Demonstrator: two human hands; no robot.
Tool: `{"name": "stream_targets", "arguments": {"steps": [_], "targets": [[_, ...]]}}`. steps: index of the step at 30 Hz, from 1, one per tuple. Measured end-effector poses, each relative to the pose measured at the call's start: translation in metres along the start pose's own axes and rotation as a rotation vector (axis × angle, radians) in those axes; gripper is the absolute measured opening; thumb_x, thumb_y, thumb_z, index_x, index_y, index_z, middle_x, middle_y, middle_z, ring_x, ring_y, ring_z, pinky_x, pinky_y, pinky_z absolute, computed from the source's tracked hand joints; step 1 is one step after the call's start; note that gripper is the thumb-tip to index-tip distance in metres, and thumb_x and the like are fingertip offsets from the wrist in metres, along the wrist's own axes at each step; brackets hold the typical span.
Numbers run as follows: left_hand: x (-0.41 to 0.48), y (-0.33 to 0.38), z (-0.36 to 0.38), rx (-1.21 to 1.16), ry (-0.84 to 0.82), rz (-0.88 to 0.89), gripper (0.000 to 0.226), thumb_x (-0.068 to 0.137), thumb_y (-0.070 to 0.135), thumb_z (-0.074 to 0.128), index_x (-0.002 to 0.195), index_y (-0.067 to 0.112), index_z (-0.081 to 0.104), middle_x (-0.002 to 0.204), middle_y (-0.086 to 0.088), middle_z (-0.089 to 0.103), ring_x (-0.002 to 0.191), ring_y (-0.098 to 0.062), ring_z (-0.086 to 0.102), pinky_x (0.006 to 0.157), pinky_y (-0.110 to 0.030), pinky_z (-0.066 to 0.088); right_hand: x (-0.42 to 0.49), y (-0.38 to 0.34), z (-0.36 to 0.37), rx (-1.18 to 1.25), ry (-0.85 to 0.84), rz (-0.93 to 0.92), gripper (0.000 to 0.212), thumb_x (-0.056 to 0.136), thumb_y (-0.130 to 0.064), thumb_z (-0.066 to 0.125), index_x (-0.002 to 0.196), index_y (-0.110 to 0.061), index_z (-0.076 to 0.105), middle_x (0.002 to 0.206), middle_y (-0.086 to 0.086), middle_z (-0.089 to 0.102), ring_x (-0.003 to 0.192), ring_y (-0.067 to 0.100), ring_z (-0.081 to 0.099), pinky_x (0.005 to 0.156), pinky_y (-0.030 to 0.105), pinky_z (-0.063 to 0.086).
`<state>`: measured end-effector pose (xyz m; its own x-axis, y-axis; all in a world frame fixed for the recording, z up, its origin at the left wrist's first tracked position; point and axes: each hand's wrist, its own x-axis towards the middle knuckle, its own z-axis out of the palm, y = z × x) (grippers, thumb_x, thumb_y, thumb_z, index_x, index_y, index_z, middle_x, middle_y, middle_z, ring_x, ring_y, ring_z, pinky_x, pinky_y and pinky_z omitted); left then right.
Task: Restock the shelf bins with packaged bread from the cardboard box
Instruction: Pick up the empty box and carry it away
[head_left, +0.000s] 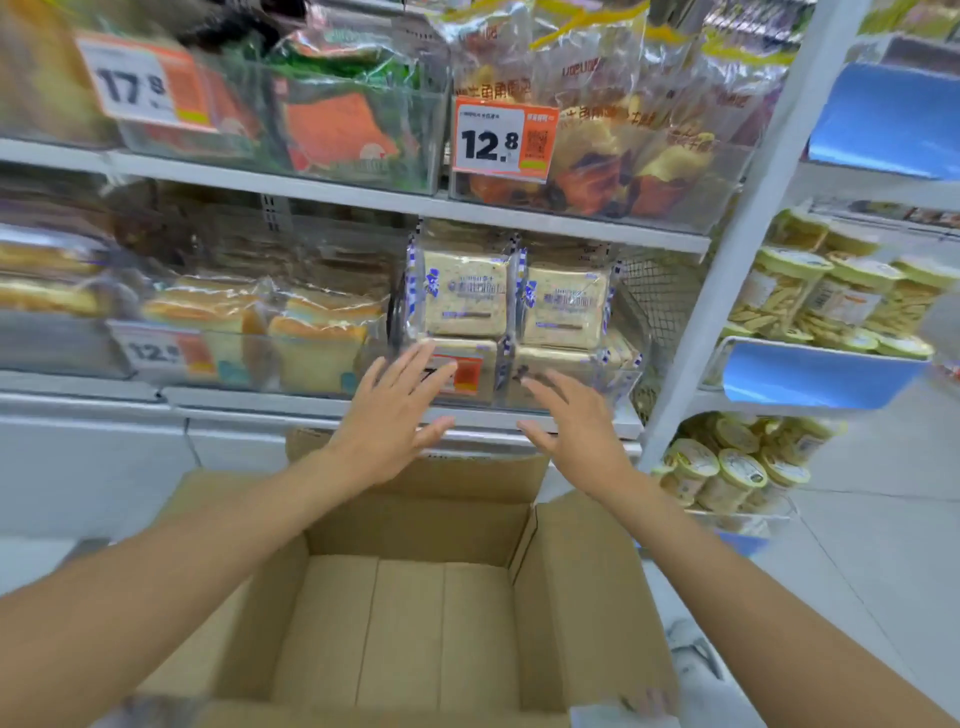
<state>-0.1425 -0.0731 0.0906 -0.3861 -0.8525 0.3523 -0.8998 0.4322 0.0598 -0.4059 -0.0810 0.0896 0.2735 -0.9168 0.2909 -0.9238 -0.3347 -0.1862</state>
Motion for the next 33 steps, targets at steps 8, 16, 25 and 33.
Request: {"name": "stream_targets", "arguments": {"steps": [8,16,25,33], "targets": [[-0.186,-0.094,0.030,-0.149,-0.403,-0.472,0.080,0.088,0.071,0.030,0.155,0.027,0.016,0.163,-0.009,0.009,0.150,-0.025,0.008,0.118,-0.047,0.017,-0.152,0.035,0.058,-0.170,-0.470,0.212,0.062,0.092,-0.069,0.033,0.146,-0.039,0.037,0.159,0.003,0.024,0.149,0.023,0.013,0.116,0.058,0.001],[-0.261,-0.176,0.056,-0.404,-0.444,-1.190,0.116,0.076,0.066,0.065,0.151,0.034,-0.017,0.154,-0.023,0.027,0.137,-0.040,0.035,0.105,-0.051,0.036,-0.184,0.057,0.075,-0.025,-0.369,0.355,0.085,0.080,-0.036,0.075,0.149,-0.043,0.024,0.160,-0.005,-0.015,0.144,0.040,0.020,0.105,0.061,0.036],[-0.226,-0.112,0.027,-1.203,-0.555,-1.076,0.030,0.095,0.039,0.055,0.125,0.034,0.057,0.112,0.000,0.072,0.101,-0.026,0.070,0.088,-0.049,0.056,-0.156,-0.013,0.081,0.574,-0.348,0.623,0.054,0.087,-0.042,0.068,0.137,-0.031,0.049,0.122,-0.008,0.060,0.117,0.018,0.059,0.090,0.032,0.049],[-0.218,-0.099,0.040,-1.157,-0.724,-1.043,0.072,0.087,0.038,0.070,0.144,0.052,0.028,0.116,0.012,0.070,0.108,-0.018,0.066,0.076,-0.041,0.058,-0.155,0.005,0.095,0.616,-0.524,0.677,0.095,0.057,-0.075,0.069,0.140,-0.032,0.050,0.130,-0.006,0.062,0.120,0.011,0.056,0.094,0.038,0.054]]}}
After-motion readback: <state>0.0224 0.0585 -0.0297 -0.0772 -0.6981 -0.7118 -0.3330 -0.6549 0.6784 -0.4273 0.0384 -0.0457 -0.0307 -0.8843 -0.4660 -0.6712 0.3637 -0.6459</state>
